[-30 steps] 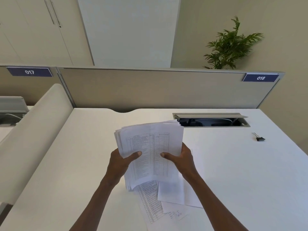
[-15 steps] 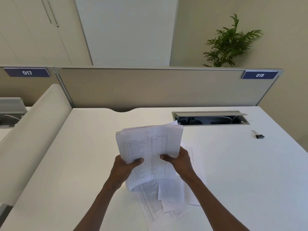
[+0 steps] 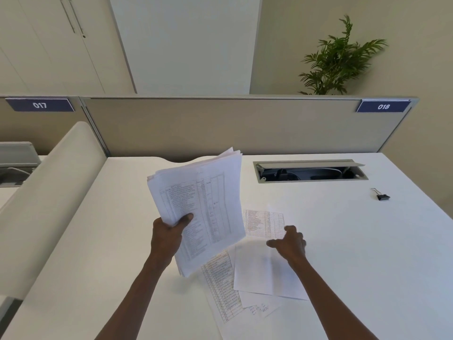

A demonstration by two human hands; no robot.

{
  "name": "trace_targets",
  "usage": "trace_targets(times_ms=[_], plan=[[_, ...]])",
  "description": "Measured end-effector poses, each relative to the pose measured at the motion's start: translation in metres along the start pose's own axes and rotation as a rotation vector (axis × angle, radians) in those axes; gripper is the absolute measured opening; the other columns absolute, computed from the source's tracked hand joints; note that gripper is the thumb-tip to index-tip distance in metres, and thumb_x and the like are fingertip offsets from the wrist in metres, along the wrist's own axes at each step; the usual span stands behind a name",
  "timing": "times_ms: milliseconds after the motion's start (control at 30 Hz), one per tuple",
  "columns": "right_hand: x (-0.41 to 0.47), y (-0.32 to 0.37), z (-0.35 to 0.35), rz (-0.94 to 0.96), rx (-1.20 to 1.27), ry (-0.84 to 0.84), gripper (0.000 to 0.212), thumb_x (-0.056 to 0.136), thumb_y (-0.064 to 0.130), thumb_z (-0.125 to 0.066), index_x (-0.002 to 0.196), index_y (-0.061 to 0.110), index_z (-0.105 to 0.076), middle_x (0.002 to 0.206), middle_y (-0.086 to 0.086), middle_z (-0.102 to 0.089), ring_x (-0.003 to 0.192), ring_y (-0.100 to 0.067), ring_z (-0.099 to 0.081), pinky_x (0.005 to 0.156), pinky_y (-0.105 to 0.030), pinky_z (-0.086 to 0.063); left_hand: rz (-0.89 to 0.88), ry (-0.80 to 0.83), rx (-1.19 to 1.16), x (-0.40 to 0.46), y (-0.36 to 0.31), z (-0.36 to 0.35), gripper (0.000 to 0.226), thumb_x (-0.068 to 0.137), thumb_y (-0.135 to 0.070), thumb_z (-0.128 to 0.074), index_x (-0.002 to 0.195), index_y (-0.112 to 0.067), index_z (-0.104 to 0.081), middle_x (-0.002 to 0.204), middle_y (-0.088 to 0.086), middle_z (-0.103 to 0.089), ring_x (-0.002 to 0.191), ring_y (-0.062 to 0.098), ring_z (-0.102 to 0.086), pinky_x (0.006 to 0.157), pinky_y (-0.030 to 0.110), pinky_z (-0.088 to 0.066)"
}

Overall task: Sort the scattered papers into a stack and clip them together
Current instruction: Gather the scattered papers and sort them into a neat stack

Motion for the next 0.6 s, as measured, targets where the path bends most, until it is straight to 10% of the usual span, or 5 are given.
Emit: trace_targets(times_ms=[600], plan=[[-0.006,-0.03,-0.004,-0.197,-0.33,-0.034,0.08,0.056,0.035,-0.092,0.118,0.004,-0.053,0.124,-0.015,-0.05,0.117,-0.035,-0.049,0.087,-0.043,-0.051,0.065,-0.196,-0.116,0.009,0.032,0.04,0.029,0.079,-0.012,-0.081,0.105,-0.009,-0.068,0.096,-0.001,-0.071,0.09,0.023,-0.067,0.084,0.033,-0.05]])
Point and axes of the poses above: each hand's wrist, its own x-axis towards the middle knuckle, its own z-axis out of the back of the hand, y = z × x, the point moved 7 cm from there along x, towards the middle knuckle
